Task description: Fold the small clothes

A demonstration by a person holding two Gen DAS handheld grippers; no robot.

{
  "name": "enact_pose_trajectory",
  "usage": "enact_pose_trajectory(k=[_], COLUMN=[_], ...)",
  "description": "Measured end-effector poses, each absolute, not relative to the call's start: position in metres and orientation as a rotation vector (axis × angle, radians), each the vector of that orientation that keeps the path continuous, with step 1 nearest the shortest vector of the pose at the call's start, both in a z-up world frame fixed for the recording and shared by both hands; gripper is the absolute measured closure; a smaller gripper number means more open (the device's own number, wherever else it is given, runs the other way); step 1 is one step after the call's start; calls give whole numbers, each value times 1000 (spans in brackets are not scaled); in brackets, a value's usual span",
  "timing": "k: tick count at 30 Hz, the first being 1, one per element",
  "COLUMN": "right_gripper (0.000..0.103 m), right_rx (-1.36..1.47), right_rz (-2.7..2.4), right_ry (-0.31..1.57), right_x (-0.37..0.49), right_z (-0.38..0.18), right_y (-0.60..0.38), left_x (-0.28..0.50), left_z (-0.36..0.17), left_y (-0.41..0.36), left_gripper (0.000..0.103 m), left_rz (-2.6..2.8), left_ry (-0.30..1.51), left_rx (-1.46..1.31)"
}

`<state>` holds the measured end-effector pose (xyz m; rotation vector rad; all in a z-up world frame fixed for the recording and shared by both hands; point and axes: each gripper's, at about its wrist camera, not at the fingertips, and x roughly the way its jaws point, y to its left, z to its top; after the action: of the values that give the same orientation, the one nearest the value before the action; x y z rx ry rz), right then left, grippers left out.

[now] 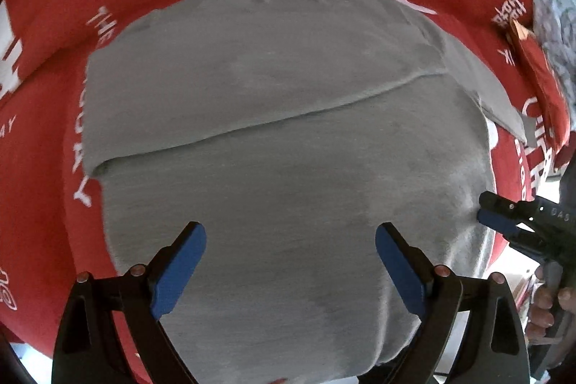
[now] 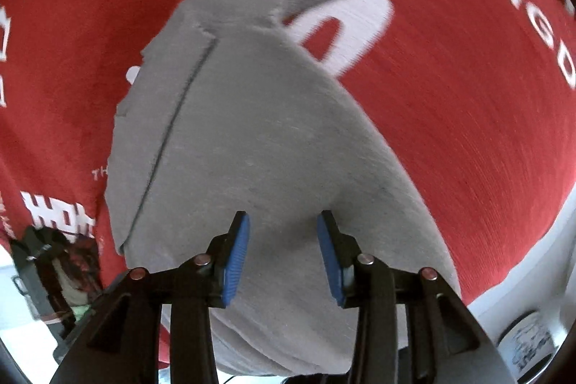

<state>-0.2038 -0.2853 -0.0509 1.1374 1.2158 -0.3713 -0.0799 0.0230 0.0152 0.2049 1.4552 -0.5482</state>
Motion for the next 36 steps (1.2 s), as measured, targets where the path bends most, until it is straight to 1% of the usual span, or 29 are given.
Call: enact_pose_trajectory(k=[2,3,8,10,15,18,23,29,33,34,36], right_gripper=[60,60,59,59,59,59,59,59,59,60,82], right_rx=[1153,1151,1168,1226,1350,1388,1464,1516,1614,1657,1714], right_rz=[-365,-361,-373,-403,-526,-616,-697,-698,-666,-643,-623], right_ry=[1215,1213,1170,1138,987,897,784,657,583,567,552], right_x=[-208,-209,-219,-228,-260,-280,-300,-292,-284,-282,-280], right_z=[-50,-49,-46,-49,-53,-57,-69,-84,-92,-97,-102], right_y=[-297,-302,-347,-373,-441,-478,-520,-544,-554,-556,-557], left_x=[-83,-84,-83,-82,-77,-76,-76,-70,-62,-59,-55], left_z=[16,16,20,21,19,9,4,1,4,5,6], left_y=[9,0,-48,-69,-113,-127,-138,-141,-136,-134,-130], left_gripper=[7,0,0,0,0,0,0,0,0,0,0], left_rz=[-548,-545,-542,-536,-549,-583,-584,-560,-545,-540,-530], left_ry=[1453,1457,1463,1459,1461,1516,1529,1530,1524,1522,1516], left_rx=[199,196,208,231,251,243,219,171,125,110,96])
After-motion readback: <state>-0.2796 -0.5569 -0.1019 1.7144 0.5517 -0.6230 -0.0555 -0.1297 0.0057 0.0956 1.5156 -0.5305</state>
